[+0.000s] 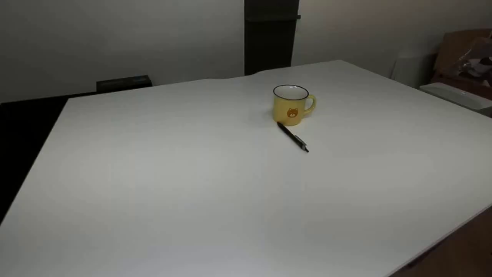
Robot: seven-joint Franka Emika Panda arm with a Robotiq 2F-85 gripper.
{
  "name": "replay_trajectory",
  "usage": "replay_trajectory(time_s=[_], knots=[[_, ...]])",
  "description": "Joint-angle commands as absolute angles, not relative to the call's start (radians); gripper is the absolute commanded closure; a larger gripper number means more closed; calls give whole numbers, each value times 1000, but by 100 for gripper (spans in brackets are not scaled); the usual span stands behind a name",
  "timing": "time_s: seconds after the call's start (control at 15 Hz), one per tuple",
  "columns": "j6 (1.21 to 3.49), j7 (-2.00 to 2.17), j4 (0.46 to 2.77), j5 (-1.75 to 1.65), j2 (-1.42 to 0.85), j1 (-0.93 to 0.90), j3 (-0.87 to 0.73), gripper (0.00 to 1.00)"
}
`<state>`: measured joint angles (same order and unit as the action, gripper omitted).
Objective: Put the pen in the yellow mug
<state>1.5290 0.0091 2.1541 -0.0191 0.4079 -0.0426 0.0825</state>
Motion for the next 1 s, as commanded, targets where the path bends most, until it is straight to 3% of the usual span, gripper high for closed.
replay_trajectory(time_s=[0.0, 0.67, 0.93], knots=[[1527, 12, 2151, -21, 407, -50, 77, 0], [1528, 12, 2151, -21, 407, -50, 77, 0], [1640, 94, 2141, -142, 372, -4, 79, 0]])
